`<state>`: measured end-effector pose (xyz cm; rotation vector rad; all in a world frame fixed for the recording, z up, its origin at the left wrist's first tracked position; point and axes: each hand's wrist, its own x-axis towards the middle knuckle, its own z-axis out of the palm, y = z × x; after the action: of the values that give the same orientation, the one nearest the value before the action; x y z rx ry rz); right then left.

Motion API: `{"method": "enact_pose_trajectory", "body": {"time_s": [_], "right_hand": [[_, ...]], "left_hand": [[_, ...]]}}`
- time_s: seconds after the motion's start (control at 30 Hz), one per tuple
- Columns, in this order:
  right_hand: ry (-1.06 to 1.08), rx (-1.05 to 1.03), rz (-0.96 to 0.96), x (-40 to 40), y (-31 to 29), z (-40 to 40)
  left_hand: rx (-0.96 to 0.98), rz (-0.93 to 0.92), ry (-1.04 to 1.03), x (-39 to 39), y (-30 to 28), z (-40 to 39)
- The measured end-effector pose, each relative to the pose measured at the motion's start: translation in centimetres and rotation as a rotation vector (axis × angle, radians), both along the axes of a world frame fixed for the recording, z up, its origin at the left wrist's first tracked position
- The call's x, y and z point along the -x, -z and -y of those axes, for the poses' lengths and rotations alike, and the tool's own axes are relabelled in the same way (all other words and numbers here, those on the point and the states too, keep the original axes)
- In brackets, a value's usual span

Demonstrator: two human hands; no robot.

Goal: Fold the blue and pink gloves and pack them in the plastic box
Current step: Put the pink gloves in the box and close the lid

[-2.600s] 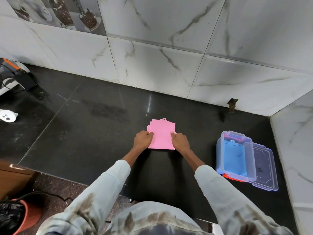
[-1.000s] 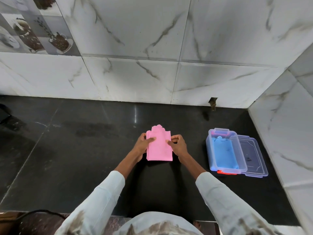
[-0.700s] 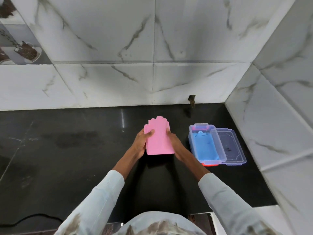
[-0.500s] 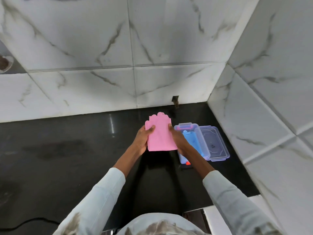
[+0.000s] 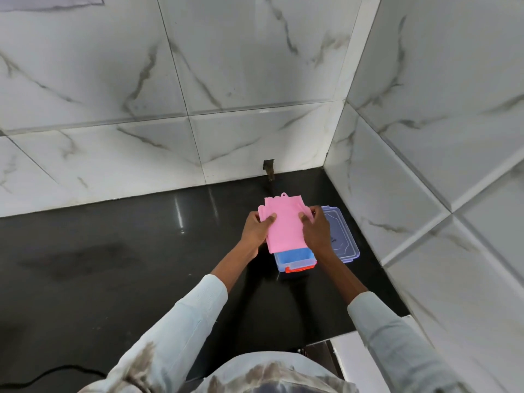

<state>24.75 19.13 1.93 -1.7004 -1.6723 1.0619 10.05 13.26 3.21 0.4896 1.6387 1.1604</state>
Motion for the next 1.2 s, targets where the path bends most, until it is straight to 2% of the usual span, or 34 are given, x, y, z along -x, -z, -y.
{"method": "enact_pose_trajectory", "body": {"time_s": [0.2,0.53,0.63,0.7,0.83,0.9,1.1,1.2], "right_hand": [[0.054,-0.063,0.178,-1.7,0.4,-0.4],[-0.057,-0.048,0.378,-1.5,0.9,0.3],[-0.084,-0.048,0.408,-0.8,1.1,0.8],[-0.15,-0.09,0.507,-0.5,1.3,1.1],[-0.229,-0.071,0.614,0.2,1.5,1.9],[-0.274,-0.082,0.646,0.5,1.5,2.3],[-0.272,-0.036,0.547,0.6,1.9,2.4],[-0.331,-0.127,0.664,0.9,2.1,3.0]], "left_hand": [[0.001,-0.192,0.077,-1.2,0.5,0.2],[-0.027,-0.597,0.149,-2.9,1.1,1.4],[-0.023,-0.814,0.261,-3.4,1.3,1.8],[-0.032,-0.963,0.352,-3.8,1.5,2.0],[-0.038,-1.258,0.678,-4.6,2.7,2.3],[0.018,-1.282,0.779,-4.7,3.5,2.5],[0.127,-1.289,0.911,-4.1,3.8,2.2],[0.11,-1.317,0.916,-3.7,3.2,1.8]]}}
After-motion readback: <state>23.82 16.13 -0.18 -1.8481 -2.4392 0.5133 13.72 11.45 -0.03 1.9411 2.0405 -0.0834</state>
